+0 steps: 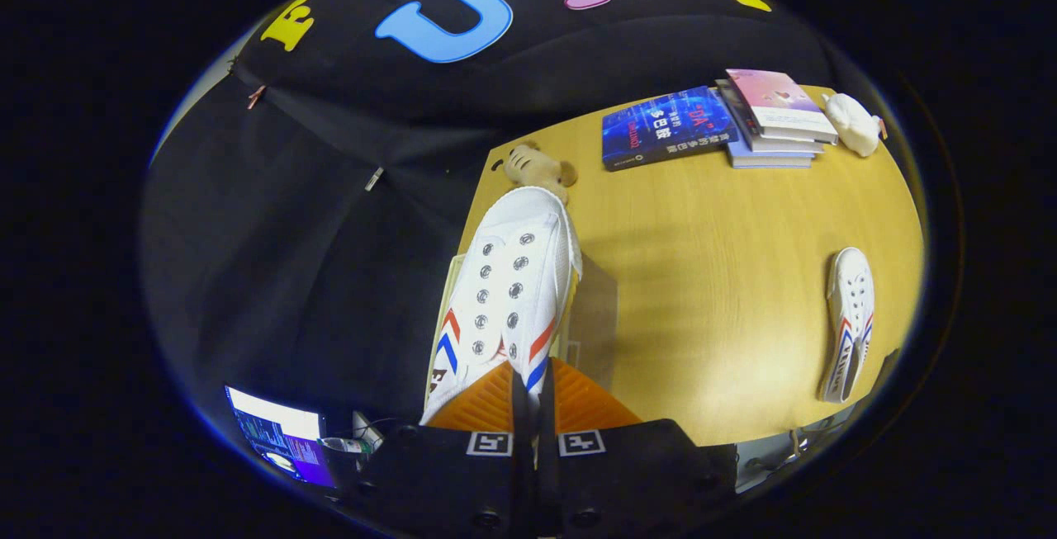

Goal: Open the storage box then place both shoes into the box .Put the left shoe in first, then the right shoe, with the right side of both shoes facing outward in a uniform manner.

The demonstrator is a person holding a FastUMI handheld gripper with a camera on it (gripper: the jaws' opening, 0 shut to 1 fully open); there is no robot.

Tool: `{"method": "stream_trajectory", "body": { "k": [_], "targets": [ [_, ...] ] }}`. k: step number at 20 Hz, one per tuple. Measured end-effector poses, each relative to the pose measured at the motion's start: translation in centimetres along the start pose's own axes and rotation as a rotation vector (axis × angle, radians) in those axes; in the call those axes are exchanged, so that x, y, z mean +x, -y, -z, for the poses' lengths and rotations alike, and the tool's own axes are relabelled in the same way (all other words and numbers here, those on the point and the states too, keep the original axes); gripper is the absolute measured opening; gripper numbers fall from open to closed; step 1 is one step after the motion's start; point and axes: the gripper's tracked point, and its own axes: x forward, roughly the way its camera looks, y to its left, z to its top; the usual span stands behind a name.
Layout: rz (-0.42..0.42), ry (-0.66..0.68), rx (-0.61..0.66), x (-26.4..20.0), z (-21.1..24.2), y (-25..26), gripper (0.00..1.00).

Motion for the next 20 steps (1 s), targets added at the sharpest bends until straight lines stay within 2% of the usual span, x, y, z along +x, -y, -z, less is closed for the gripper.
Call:
{"method": "stream_trajectory", "body": {
  "k": [6,9,16,19,20],
  "targets": [
    [-0.008,-0.088,-0.042,5.7,3.0,-3.2,0.06],
    [0.025,-0.122,-0.041,8.5,4.5,-3.9,0.05],
    [0.143,-0.197,-0.039,14.8,7.9,-1.6,0.06],
    [0.15,-0.223,-0.061,16.6,8.1,-2.2,0.07],
    [0.145,-0.223,-0.067,16.9,8.2,-2.4,0.11]
  ]
}}
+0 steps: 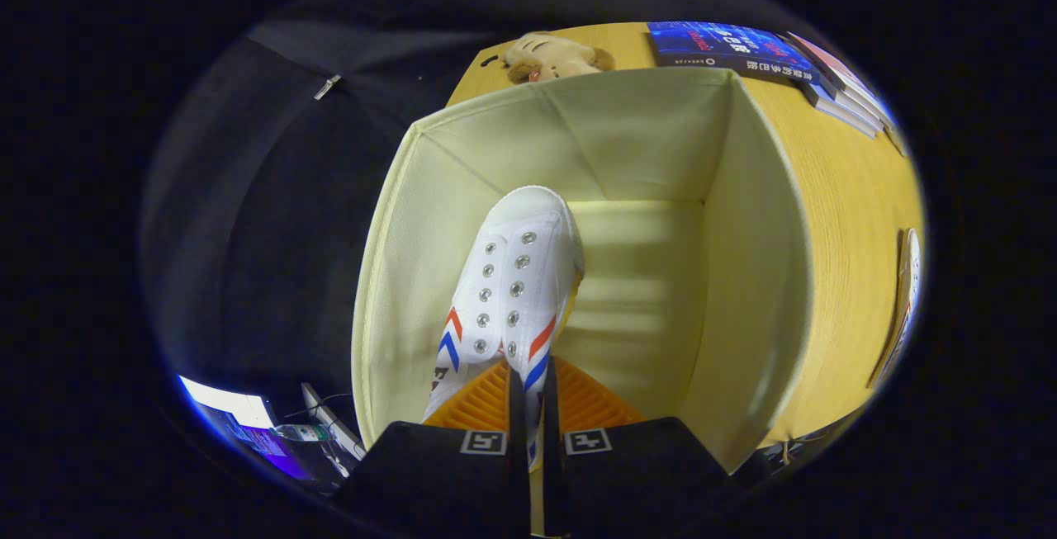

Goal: Open the storage box then place both shoes into the box .Put the left shoe in first, then the right shoe, with the right side of both shoes facing outward in a uniform manner.

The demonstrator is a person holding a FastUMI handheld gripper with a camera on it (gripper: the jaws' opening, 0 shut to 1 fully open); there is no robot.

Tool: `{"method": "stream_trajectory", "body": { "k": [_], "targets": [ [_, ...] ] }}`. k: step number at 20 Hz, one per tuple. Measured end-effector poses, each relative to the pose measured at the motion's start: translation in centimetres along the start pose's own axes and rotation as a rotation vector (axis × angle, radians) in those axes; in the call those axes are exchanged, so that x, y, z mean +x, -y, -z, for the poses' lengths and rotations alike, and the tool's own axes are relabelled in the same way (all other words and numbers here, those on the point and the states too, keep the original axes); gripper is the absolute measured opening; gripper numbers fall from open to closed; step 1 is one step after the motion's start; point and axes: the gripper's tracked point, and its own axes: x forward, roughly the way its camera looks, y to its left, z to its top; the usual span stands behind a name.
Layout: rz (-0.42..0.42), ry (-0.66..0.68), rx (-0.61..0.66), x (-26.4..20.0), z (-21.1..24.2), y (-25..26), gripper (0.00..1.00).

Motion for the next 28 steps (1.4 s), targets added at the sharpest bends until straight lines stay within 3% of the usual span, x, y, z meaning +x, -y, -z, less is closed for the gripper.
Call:
{"method": "stream_trajectory", "body": {
  "k": [1,2,4,6,11,19,28],
  "targets": [
    [-0.023,0.009,-0.001,0.1,-0.1,-0.7,0.23],
    [-0.02,0.027,-0.008,0.2,-0.4,-0.9,0.29],
    [-0.035,0.071,-0.037,-2.0,-1.5,-1.2,0.57],
    [-0.06,0.111,-0.055,-4.1,-2.0,-1.9,0.94],
    [-0.027,0.255,-0.157,-11.4,-2.5,1.5,0.99],
    [0.174,0.376,-0.178,-22.3,-2.0,15.9,0.99],
    [0.322,0.34,-0.095,-25.6,1.0,33.7,0.99]
  ]
}}
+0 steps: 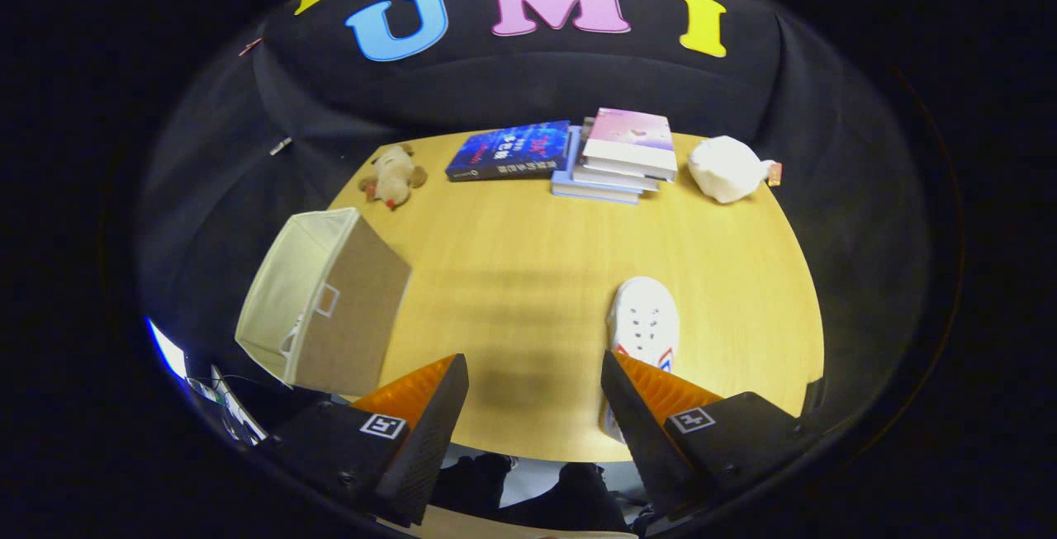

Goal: Open the storage box then place both shoes into the box .Put the left shoe in first, then the right shoe, with the right side of both shoes facing outward in a uniform manner.

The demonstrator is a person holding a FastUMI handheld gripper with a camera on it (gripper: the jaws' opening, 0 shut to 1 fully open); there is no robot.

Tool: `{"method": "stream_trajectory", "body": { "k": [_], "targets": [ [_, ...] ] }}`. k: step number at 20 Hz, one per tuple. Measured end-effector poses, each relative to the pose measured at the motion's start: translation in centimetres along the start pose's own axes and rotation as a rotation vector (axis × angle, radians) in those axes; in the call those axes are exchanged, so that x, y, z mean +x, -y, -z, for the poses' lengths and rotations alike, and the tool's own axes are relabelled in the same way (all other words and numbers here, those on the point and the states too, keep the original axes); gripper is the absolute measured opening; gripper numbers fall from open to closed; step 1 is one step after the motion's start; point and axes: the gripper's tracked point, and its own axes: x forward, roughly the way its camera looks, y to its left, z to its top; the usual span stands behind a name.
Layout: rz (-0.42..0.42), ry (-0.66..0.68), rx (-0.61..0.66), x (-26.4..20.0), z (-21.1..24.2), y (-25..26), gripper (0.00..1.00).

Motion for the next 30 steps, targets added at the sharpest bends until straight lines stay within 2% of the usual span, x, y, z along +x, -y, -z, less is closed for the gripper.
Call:
{"method": "stream_trajectory", "body": {
  "k": [4,8,12,13,19,21,22,23,24,25,26,30],
  "targets": [
    [0.055,-0.038,-0.023,1.8,2.0,6.4,0.99],
    [0.082,-0.102,-0.036,4.7,4.3,10.7,0.98],
    [0.09,-0.184,-0.04,7.6,6.9,12.6,0.97],
    [0.087,-0.205,-0.03,8.2,7.4,13.0,0.94],
    [0.077,-0.249,-0.005,11.6,8.2,13.7,0.88],
    [0.043,-0.264,0.036,12.2,8.4,13.2,0.87],
    [0.036,-0.273,0.056,12.1,8.5,13.1,0.84],
    [0.014,-0.27,0.078,12.2,8.5,12.7,0.74],
    [-0.01,-0.27,0.108,12.1,8.6,12.1,0.71],
    [-0.013,-0.272,0.138,12.4,8.8,11.8,0.53],
    [-0.004,-0.267,0.159,12.3,8.6,11.9,0.43],
    [0.005,-0.293,0.196,12.2,8.7,11.9,0.34]
  ]
}}
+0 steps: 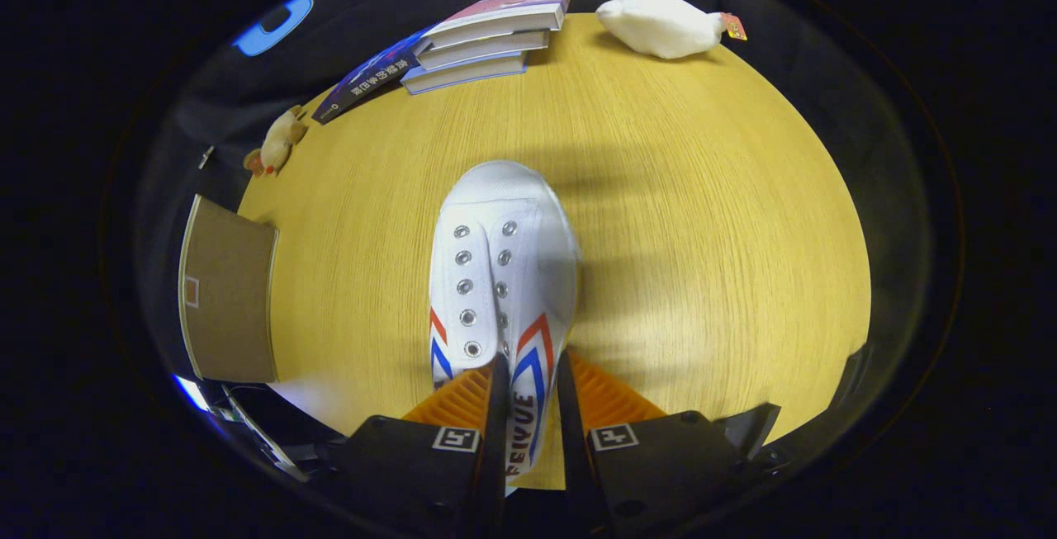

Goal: Open the storage box then place both shoes into the box .Put the left shoe in first, then the right shoe, with the right side of both shoes facing outward in a uniform manner.

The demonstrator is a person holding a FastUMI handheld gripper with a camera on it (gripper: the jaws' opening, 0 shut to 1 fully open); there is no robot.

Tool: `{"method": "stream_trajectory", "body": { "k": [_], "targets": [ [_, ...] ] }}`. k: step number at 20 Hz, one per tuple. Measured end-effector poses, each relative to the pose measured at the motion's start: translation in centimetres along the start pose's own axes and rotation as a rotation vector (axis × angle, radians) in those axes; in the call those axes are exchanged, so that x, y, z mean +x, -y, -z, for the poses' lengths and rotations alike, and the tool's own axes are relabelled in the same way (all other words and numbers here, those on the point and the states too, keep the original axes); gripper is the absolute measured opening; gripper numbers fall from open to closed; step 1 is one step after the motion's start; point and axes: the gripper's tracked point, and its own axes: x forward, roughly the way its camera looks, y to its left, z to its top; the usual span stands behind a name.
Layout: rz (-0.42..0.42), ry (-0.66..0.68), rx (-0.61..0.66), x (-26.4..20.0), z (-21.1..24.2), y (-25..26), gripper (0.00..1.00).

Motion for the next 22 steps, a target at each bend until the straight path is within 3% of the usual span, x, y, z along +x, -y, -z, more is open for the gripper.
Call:
{"method": "stream_trajectory", "body": {
  "k": [3,5,9,13,22],
  "targets": [
    [0.009,0.021,0.038,-0.2,-0.3,0.4,0.16],
    [0.001,0.031,0.038,-0.3,-0.3,0.3,0.09],
    [-0.041,0.049,0.109,-1.9,-0.2,-1.4,0.09],
    [-0.095,0.116,0.159,-6.6,-1.2,-5.4,0.08],
    [-0.261,0.25,0.087,-18.3,-5.4,-21.5,0.08]
  ]
}}
